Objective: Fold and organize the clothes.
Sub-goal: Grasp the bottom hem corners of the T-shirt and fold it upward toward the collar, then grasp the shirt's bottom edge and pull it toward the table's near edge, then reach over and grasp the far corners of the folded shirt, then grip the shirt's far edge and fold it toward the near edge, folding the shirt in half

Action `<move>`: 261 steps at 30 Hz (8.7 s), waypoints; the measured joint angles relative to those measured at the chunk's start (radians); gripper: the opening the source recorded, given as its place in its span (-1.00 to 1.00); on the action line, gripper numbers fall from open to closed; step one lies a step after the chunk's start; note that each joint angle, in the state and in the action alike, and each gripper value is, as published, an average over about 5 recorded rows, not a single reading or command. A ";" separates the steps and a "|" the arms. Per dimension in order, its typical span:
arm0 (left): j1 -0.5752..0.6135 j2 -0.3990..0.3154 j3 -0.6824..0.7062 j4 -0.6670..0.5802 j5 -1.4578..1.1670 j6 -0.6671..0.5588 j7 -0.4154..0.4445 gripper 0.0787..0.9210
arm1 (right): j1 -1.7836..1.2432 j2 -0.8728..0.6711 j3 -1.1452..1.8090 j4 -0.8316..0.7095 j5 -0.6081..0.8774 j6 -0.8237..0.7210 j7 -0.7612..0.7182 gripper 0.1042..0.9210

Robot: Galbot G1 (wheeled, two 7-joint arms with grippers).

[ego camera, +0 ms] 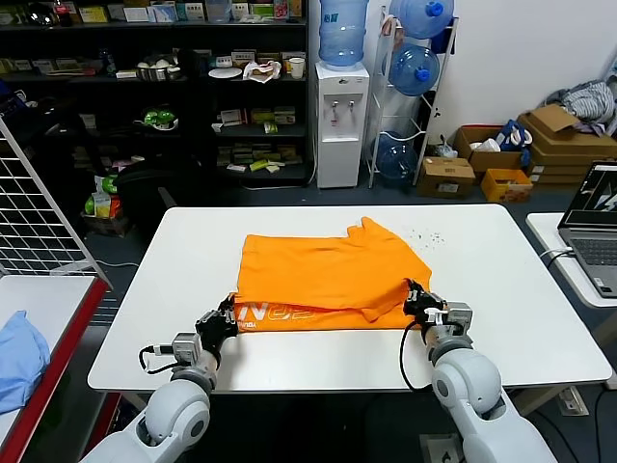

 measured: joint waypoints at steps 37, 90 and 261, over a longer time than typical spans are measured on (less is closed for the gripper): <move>0.098 -0.018 -0.024 0.010 -0.037 0.015 0.032 1.00 | -0.207 -0.110 0.131 -0.020 0.032 0.061 -0.177 1.00; 0.223 0.141 -0.114 -0.204 -0.146 0.041 -0.019 -0.97 | -0.421 -0.203 0.250 0.165 0.143 0.024 -0.133 -0.95; -0.043 0.218 0.045 -0.126 -0.307 0.141 0.145 -0.56 | -0.097 -0.371 0.018 0.177 0.475 -0.214 0.128 -0.45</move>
